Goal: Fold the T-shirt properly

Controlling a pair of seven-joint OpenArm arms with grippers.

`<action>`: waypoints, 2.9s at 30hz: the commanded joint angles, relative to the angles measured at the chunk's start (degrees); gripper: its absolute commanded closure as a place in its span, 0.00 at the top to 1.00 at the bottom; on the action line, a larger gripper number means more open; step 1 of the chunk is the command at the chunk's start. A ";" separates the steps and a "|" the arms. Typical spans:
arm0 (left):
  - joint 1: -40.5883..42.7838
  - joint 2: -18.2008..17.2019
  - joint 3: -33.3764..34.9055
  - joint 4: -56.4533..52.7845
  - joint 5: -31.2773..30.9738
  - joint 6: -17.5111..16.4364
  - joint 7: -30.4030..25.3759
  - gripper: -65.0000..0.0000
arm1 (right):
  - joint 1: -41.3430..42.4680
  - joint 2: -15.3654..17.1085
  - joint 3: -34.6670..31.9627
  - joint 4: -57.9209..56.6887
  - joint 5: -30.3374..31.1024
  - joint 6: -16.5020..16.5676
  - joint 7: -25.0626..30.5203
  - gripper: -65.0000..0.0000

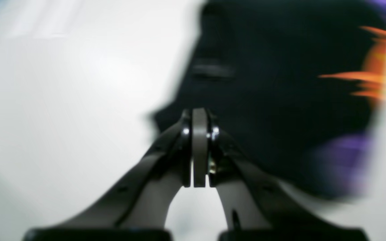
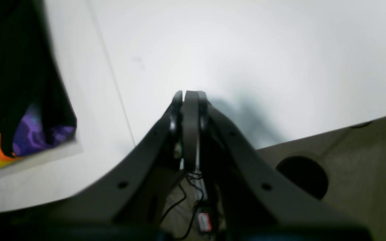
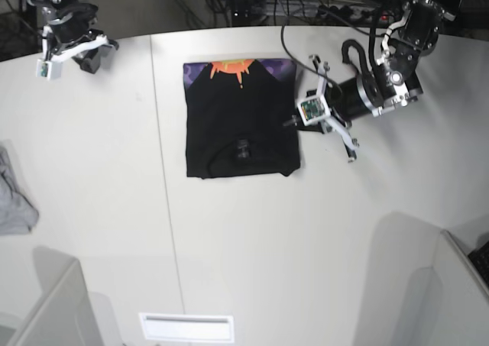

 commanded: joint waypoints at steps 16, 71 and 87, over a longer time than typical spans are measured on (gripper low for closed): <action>24.03 -9.10 -2.42 0.70 -0.87 7.46 -18.97 0.00 | -14.90 0.38 0.22 1.04 0.61 4.36 3.38 0.00; -1.20 25.36 4.35 -109.28 -1.40 23.02 -42.44 0.00 | 24.49 2.49 -38.73 -103.05 -34.82 4.01 45.14 0.00; -1.46 25.01 4.35 -105.15 -1.49 23.19 -42.79 0.00 | 25.37 1.09 -38.29 -102.69 -34.56 3.92 45.76 0.00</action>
